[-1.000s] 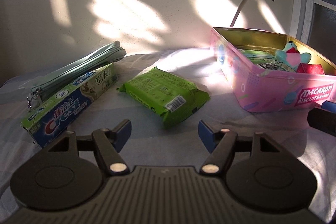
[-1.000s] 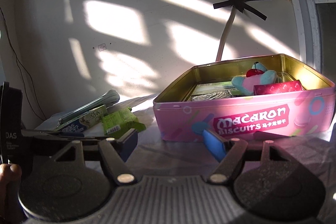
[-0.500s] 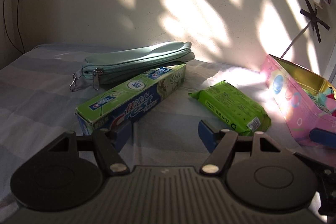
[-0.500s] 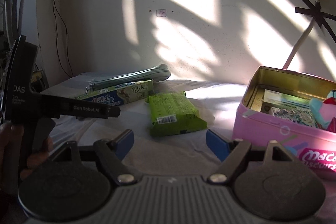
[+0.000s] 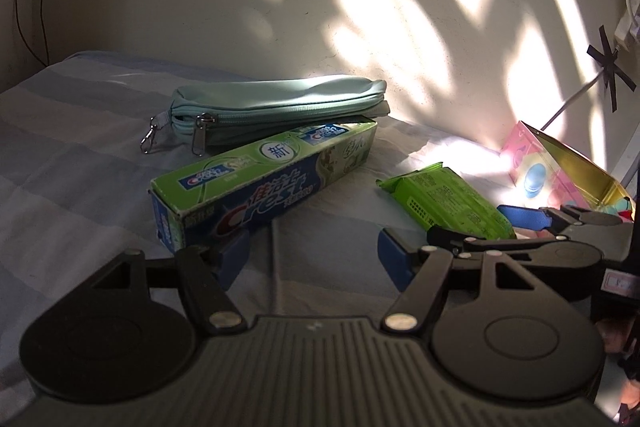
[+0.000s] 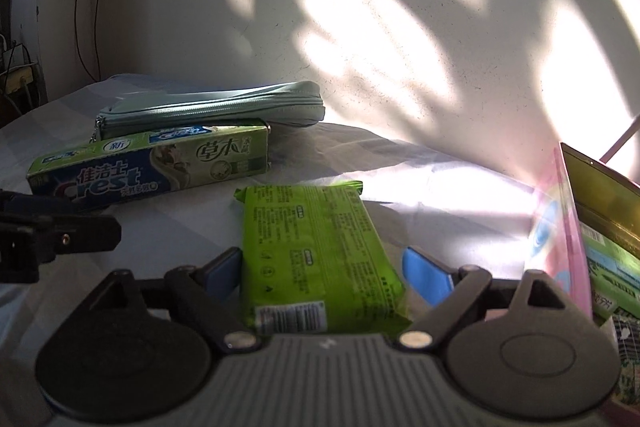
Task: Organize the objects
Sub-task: 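Grasp the green snack pack with the right gripper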
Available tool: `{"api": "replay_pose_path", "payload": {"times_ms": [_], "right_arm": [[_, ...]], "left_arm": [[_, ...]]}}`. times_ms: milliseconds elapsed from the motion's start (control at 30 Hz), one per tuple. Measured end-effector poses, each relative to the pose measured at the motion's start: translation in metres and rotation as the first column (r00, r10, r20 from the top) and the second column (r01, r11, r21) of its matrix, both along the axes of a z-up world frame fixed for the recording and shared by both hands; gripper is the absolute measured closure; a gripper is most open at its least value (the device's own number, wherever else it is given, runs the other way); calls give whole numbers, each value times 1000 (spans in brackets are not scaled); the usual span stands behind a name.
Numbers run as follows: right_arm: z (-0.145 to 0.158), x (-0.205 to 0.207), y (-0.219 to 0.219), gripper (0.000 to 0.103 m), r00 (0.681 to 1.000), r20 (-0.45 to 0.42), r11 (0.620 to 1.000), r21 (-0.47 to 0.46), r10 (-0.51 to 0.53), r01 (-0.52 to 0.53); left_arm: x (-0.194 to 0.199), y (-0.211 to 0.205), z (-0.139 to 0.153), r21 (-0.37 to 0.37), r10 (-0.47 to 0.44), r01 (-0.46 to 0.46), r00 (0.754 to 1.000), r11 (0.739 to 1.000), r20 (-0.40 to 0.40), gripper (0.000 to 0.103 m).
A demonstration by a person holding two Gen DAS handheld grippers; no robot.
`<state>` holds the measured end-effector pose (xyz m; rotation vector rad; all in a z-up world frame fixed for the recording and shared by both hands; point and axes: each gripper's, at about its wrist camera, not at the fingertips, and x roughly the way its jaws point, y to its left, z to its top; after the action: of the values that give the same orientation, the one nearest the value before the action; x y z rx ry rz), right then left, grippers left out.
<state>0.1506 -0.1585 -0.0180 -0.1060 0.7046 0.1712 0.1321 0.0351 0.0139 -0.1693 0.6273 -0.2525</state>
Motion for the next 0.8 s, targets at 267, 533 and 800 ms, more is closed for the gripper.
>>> {"api": "replay_pose_path", "payload": {"times_ms": [267,533,800], "right_arm": [[4,-52,1,25,980,-14,979,30,200,-200],[11,-158,-18,16,952,15,952,-21,307,-306],[11,-216,-49,11,995,49,996,-6,89,-89]], "left_arm": [[-9,3,7,-109,-69,76,995,991,67,29],[-5,-17,-7,-325,-406,381,914,866,-10,24],[-29,-46,-9,-252,-519,498,854,830,-21,24]]}}
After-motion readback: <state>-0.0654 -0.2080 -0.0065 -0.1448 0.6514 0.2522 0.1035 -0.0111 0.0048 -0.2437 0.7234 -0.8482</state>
